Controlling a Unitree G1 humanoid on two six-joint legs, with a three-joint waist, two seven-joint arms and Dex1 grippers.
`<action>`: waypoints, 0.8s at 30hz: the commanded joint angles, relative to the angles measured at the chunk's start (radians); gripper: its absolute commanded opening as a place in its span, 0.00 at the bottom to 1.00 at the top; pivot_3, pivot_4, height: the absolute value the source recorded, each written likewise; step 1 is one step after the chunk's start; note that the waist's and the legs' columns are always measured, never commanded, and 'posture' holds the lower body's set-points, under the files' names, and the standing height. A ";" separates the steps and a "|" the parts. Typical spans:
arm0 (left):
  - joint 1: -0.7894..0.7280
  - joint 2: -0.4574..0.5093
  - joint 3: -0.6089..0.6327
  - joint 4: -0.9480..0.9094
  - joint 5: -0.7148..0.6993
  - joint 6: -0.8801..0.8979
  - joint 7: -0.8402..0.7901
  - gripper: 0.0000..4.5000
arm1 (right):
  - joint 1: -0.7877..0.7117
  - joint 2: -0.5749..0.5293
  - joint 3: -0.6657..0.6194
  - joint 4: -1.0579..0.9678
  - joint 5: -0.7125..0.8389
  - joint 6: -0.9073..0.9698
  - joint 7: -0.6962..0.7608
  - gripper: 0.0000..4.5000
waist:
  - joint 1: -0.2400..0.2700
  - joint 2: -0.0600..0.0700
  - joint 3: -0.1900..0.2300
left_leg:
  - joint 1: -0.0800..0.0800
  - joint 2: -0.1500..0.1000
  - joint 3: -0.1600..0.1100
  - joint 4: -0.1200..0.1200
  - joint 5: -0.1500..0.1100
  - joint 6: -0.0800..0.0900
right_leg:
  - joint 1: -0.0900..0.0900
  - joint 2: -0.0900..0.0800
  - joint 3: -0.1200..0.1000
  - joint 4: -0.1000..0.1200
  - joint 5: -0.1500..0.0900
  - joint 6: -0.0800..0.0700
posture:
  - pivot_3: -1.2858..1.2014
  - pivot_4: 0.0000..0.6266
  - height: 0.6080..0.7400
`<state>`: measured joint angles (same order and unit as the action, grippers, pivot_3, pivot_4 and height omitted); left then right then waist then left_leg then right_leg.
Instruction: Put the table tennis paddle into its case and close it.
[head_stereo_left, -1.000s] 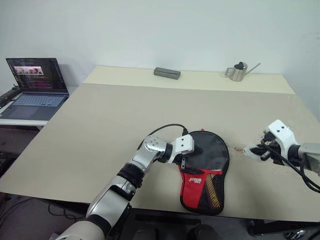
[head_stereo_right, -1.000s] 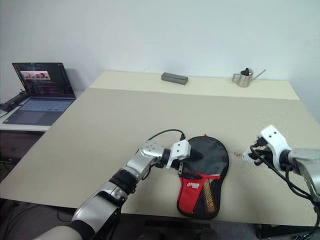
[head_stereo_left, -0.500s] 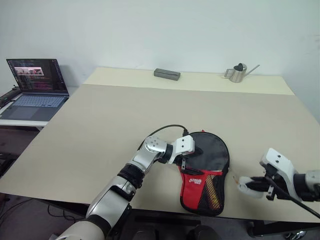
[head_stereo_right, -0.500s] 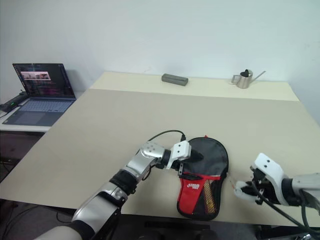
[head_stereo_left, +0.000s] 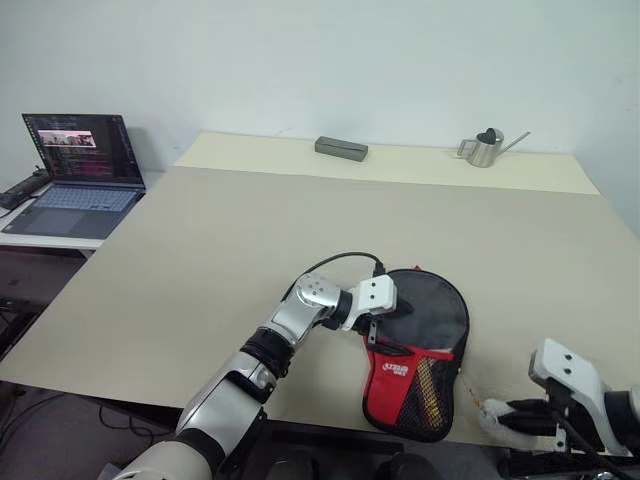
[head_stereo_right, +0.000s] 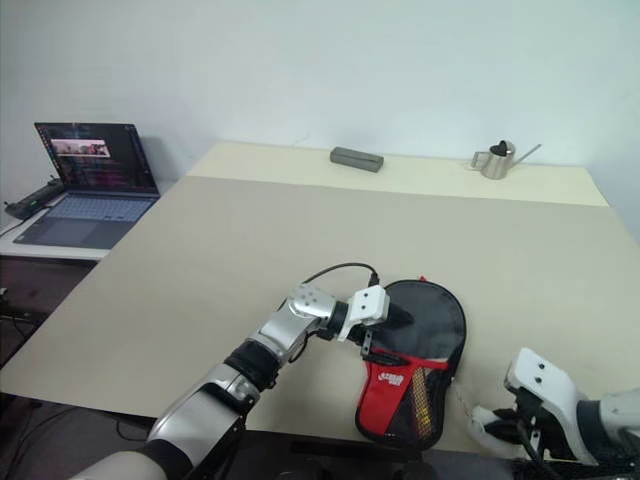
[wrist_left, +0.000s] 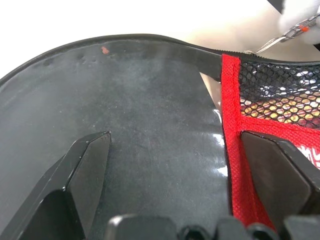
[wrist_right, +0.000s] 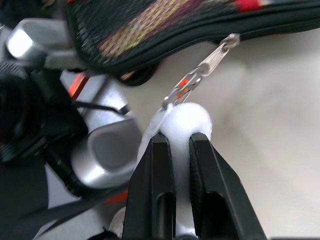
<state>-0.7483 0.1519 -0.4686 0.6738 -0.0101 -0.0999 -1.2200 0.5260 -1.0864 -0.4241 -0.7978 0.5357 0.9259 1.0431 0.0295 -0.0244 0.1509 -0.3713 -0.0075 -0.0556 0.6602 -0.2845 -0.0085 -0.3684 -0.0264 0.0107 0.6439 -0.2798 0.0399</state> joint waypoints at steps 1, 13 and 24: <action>0.056 0.035 -0.089 0.101 0.124 0.029 -0.003 1.00 | 0.090 -0.024 0.001 -0.084 0.045 -0.029 0.111 0.00 | 0.001 0.000 -0.001 | 0.000 0.000 0.000 0.000 -0.001 0.000 | 0.000 0.000 0.000 0.000 0.000 0.000 | 0.52 0.24 1.00; 0.065 0.028 -0.093 0.090 0.125 0.037 -0.002 1.00 | 0.104 -0.050 0.029 -0.136 0.079 -0.049 0.092 0.00 | 0.005 0.000 -0.004 | -0.001 -0.001 0.000 0.001 -0.006 0.000 | 0.000 -0.001 0.000 0.000 -0.004 0.001 | 0.52 0.24 1.00; 0.034 0.030 -0.028 0.024 0.040 0.075 -0.055 1.00 | -0.041 -0.058 0.111 -0.055 0.085 -0.037 0.039 0.00 | -0.006 -0.002 -0.005 | 0.002 0.000 0.001 0.002 -0.007 0.001 | 0.002 -0.001 0.001 0.001 -0.004 0.001 | 0.52 0.24 1.00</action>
<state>-0.7475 0.1551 -0.4600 0.6616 -0.0192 -0.0647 -1.2430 0.4948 -1.1348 -0.3292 -0.8448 0.5982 0.8849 1.0684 0.0231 -0.0261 0.1459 -0.3690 -0.0074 -0.0544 0.6620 -0.2913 -0.0079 -0.3670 -0.0268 0.0121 0.6452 -0.2836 0.0411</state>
